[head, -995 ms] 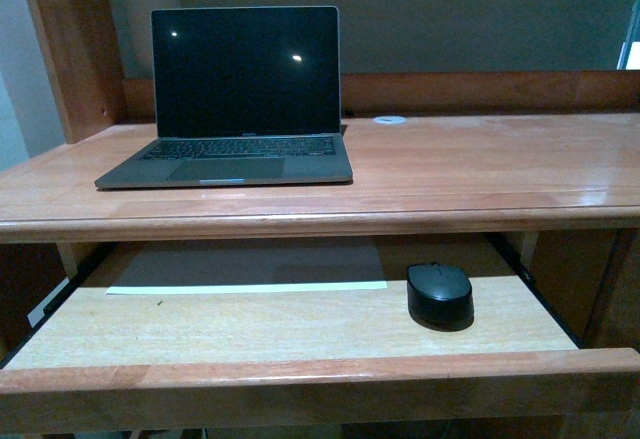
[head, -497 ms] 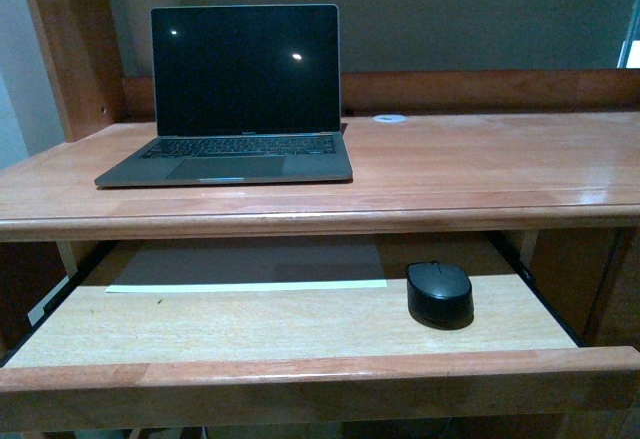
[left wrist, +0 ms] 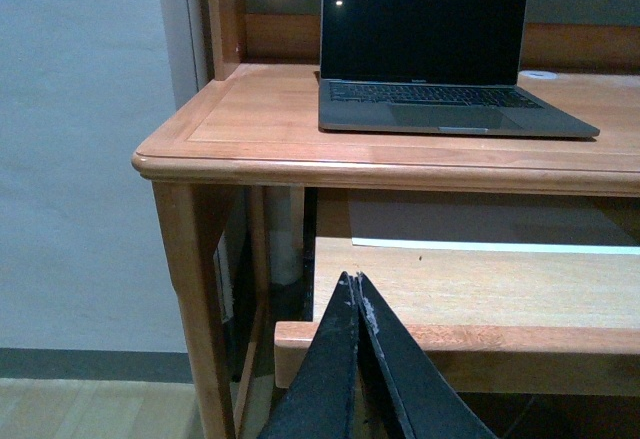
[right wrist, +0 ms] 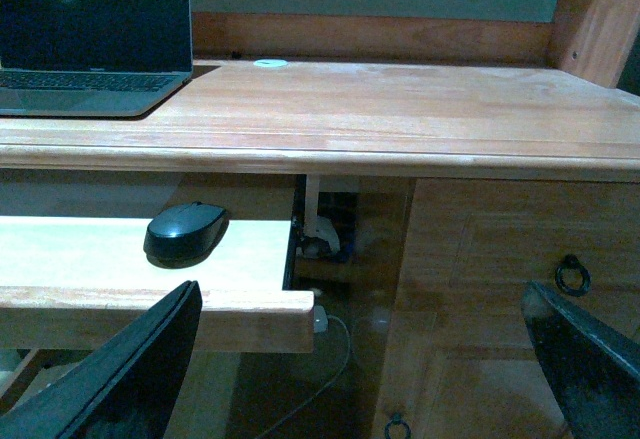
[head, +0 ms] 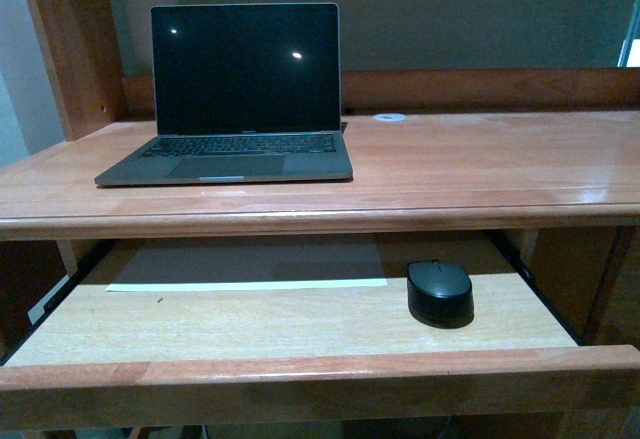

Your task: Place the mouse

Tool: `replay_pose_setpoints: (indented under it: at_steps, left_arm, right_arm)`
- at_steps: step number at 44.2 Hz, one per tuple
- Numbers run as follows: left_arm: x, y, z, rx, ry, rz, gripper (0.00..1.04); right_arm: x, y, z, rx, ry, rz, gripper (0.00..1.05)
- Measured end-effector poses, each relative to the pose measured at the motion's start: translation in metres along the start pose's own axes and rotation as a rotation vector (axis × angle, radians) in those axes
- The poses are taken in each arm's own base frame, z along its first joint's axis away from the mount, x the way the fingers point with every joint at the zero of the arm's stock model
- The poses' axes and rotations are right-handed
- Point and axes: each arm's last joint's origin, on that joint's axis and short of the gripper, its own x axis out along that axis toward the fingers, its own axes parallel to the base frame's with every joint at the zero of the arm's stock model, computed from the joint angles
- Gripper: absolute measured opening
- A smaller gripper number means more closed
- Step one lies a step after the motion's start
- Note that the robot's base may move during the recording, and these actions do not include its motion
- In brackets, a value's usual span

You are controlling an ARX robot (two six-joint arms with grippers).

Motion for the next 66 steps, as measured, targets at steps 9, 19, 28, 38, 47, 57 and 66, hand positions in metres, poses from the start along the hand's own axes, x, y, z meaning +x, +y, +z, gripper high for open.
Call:
replay_pose_setpoints:
  at_steps: [9, 19, 28, 38, 47, 57, 66]
  left_arm:
    - [-0.006, 0.000, 0.000, 0.000, -0.002, 0.000, 0.02]
    - [-0.020, 0.000, -0.002, 0.000, -0.007, 0.000, 0.02]
    - [-0.020, 0.000, -0.003, -0.001, 0.004, 0.001, 0.18]
    - [-0.020, 0.000, -0.003, -0.001, 0.004, 0.001, 0.70]
    - [-0.020, 0.000, -0.003, -0.001, 0.005, 0.001, 0.99]
    - [-0.020, 0.000, -0.003, -0.001, 0.005, 0.001, 0.98]
    - [-0.020, 0.000, -0.003, -0.001, 0.004, 0.000, 0.98]
  right_arm:
    - [0.000, 0.000, 0.000, 0.000, 0.000, 0.000, 0.98]
    - [0.000, 0.000, 0.000, 0.000, 0.000, 0.000, 0.98]
    - [0.000, 0.000, 0.001, 0.000, -0.005, 0.000, 0.98]
    - [0.045, 0.032, 0.036, 0.070, 0.011, 0.087, 0.98]
    - [0.093, 0.067, 0.046, 0.094, 0.093, 0.175, 0.98]
    - [0.118, 0.083, 0.031, 0.081, 0.221, 0.177, 0.98]
    - [0.130, 0.101, 0.035, 0.105, 0.222, 0.225, 0.98]
